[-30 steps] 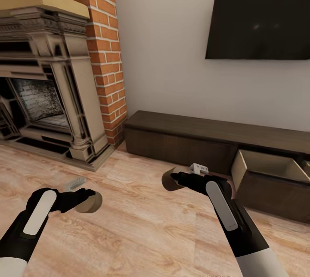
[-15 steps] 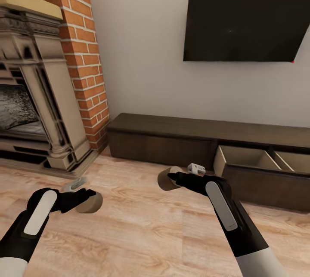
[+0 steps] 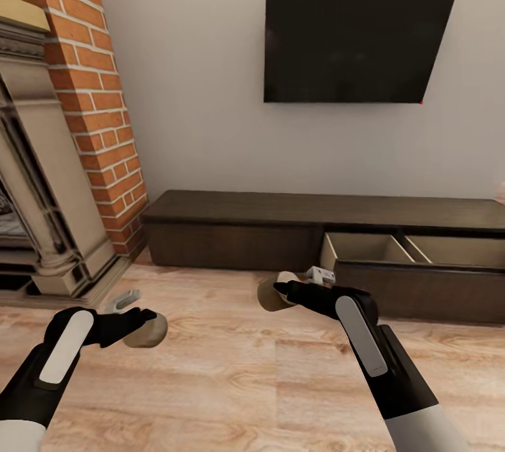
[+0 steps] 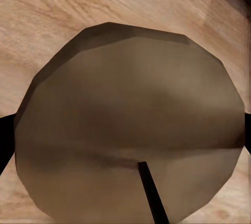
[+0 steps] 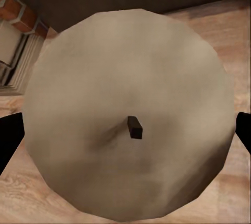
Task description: Place each of the two pumpkins and all three candles from the living room inside a cabinet in the living room (use any cabinet), then make sure every cabinet is closed, and position the cauldron so it is next to a table in the living room.
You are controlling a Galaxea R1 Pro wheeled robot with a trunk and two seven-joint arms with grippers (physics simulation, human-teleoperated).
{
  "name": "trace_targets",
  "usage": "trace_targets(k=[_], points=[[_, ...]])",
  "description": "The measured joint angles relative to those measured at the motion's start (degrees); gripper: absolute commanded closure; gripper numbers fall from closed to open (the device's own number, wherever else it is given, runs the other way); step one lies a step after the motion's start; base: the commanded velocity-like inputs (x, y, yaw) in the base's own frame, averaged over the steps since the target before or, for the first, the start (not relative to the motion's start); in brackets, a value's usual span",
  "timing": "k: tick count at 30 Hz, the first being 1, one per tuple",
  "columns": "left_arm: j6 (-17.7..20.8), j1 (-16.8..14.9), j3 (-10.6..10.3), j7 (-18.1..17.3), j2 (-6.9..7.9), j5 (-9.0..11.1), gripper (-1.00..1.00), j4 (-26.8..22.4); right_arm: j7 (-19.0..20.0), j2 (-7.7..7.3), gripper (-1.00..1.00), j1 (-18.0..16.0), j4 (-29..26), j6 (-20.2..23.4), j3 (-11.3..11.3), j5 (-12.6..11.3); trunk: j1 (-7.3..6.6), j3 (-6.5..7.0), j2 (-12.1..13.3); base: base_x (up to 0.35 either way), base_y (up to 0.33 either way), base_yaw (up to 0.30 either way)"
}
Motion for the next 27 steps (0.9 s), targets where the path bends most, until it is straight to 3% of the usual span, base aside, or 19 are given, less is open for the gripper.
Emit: trace_targets(k=[27], points=[[0.0,0.0,-0.18,0.0,-0.31,0.02,1.0,-0.02,0.0,0.03,1.0,0.0,0.07,0.02,0.0,-0.05,0.0,1.0,0.0,0.0,0.0,-0.273]])
